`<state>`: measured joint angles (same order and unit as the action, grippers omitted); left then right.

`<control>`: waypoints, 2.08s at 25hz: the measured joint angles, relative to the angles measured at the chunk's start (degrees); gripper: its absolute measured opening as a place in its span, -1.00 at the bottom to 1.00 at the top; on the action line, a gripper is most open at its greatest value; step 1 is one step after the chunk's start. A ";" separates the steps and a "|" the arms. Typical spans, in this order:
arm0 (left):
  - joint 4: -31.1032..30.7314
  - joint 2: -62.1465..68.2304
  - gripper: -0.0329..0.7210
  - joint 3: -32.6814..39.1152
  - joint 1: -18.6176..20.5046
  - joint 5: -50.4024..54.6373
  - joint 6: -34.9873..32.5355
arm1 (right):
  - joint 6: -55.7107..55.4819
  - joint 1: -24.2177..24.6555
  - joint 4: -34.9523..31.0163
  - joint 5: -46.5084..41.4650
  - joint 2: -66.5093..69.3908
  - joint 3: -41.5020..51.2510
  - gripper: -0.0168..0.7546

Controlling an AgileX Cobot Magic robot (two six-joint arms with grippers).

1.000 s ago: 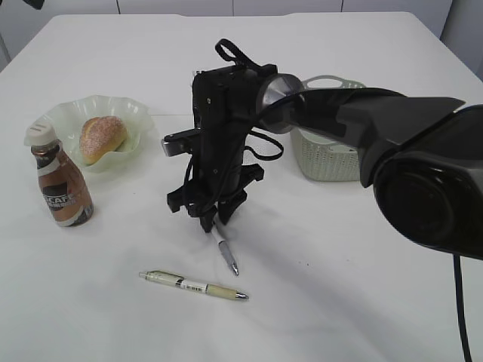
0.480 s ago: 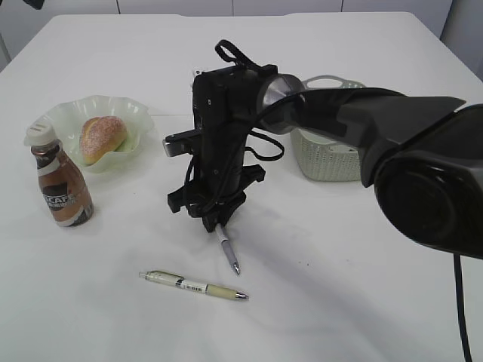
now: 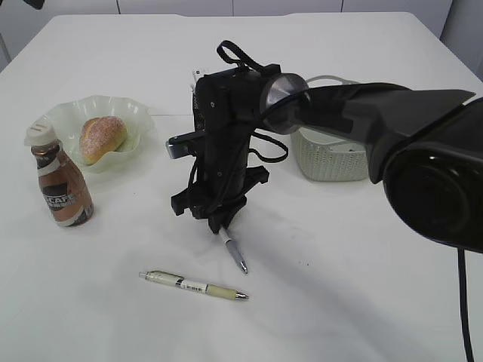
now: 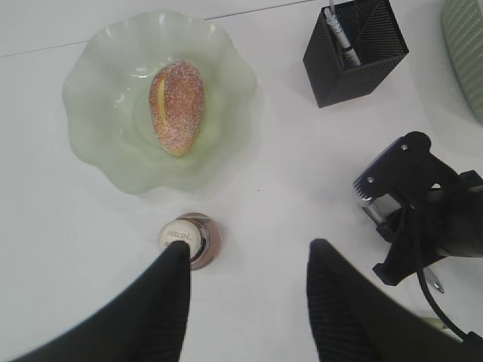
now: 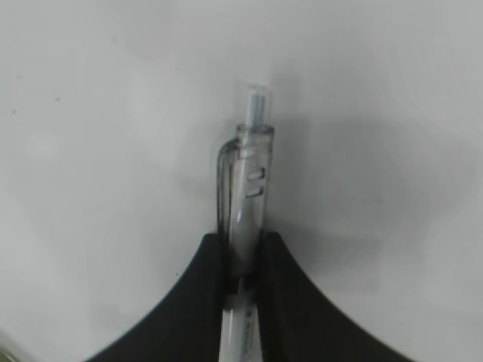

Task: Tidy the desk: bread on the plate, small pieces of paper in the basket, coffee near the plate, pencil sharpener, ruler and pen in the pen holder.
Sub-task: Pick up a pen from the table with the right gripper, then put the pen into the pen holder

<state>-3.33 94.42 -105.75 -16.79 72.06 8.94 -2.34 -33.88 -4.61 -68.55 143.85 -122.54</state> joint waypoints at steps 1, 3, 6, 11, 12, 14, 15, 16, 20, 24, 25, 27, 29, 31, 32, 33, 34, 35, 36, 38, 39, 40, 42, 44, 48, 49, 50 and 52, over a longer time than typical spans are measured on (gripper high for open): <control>0.00 0.00 0.07 0.00 0.00 0.00 0.00 | 0.00 0.00 0.09 0.00 -0.09 0.00 -0.78; 0.00 0.00 0.07 0.00 0.00 0.00 0.00 | 0.00 0.00 0.51 -0.27 -0.44 0.00 -0.79; 0.00 0.00 0.07 0.00 0.00 0.00 0.00 | 0.00 0.00 1.27 -1.03 -1.58 0.68 -0.80; 0.10 0.00 0.07 0.00 0.00 0.00 0.00 | 0.00 0.00 2.09 -1.28 -7.90 0.74 -0.81; 0.22 0.00 0.07 0.00 0.00 0.00 0.00 | 0.00 0.00 2.51 -1.28 -9.37 0.74 -0.81; 0.48 0.00 0.07 0.00 0.00 0.00 0.00 | 0.00 0.00 3.97 -1.35 -11.61 0.74 -0.81; 0.61 0.00 0.07 0.00 0.00 0.00 0.00 | 0.00 0.00 4.61 -1.40 -12.53 0.74 -0.81; 0.73 0.00 0.07 0.00 0.00 0.00 0.00 | 0.00 0.00 5.33 -1.51 -13.31 0.74 -0.81; 0.93 0.00 0.07 0.00 0.00 0.00 0.00 | 0.00 0.00 6.34 -1.80 -15.72 1.78 -0.81; 0.93 0.00 0.07 0.00 0.00 0.00 0.00 | 0.11 0.00 6.34 4.51 -20.67 8.27 -0.81; 0.93 0.00 0.07 0.00 0.00 0.00 0.00 | 0.24 0.00 6.34 7.72 -22.57 11.43 -0.81; 0.93 0.00 0.07 0.00 0.00 0.00 0.00 | 0.36 0.00 7.08 16.17 -26.72 19.45 -0.81; 0.93 0.00 0.07 0.00 0.00 0.00 0.00 | 0.46 0.00 7.98 26.26 -32.03 28.14 -0.81; 0.93 0.00 0.07 0.00 0.00 0.00 0.00 | 0.46 0.00 8.35 37.48 -37.00 37.00 -0.81; 0.93 0.00 0.07 0.00 0.00 0.00 0.00 | 0.46 0.00 8.43 43.39 -39.41 41.48 -0.81; 0.93 0.00 0.07 0.00 0.00 0.00 0.00 | 0.46 0.00 8.47 48.90 -41.53 45.52 -0.81; 0.95 0.00 0.07 0.00 0.00 0.00 0.00 | 0.46 0.00 8.58 53.02 -42.96 49.01 -0.81; 1.05 0.00 0.07 0.00 0.00 0.00 0.00 | 0.46 0.00 8.61 57.14 -44.25 51.40 -0.81; 1.05 0.00 0.07 0.00 0.00 0.00 0.00 | 0.46 0.00 8.71 60.39 -45.04 53.58 -0.81; 1.05 0.00 0.07 0.00 0.00 0.00 0.00 | 0.46 0.00 8.71 63.66 -45.35 55.64 -0.81; 1.05 0.00 0.07 0.00 0.00 0.00 0.00 | 0.46 0.00 8.81 64.97 -45.35 55.92 -0.81; 1.05 0.00 0.07 0.00 0.00 0.00 0.00 | 0.46 0.00 8.81 66.81 -45.23 56.18 -0.81; 1.05 0.00 0.07 0.00 0.00 0.00 0.00 | 0.46 0.00 8.81 72.39 -44.54 56.26 -0.81; 1.05 0.00 0.07 0.00 0.00 0.00 0.00 | 1.39 0.00 8.81 80.50 -43.10 56.26 -0.81; 1.05 0.00 0.07 0.00 0.00 0.00 0.00 | 2.83 0.54 8.83 91.52 -38.41 53.73 -0.81; 1.05 0.00 0.07 0.00 0.00 0.00 0.00 | 2.89 0.83 8.83 92.85 -36.98 52.47 -0.81; 1.05 0.00 0.07 0.00 0.00 0.00 0.00 | 3.04 1.32 8.68 93.65 -35.49 50.74 -0.81; 1.05 0.00 0.07 0.00 0.00 0.00 0.00 | 3.04 2.39 8.44 94.20 -32.64 46.78 -0.81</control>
<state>-2.28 94.42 -105.75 -16.79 72.06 8.94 0.70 -31.49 3.83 25.65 111.21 -75.76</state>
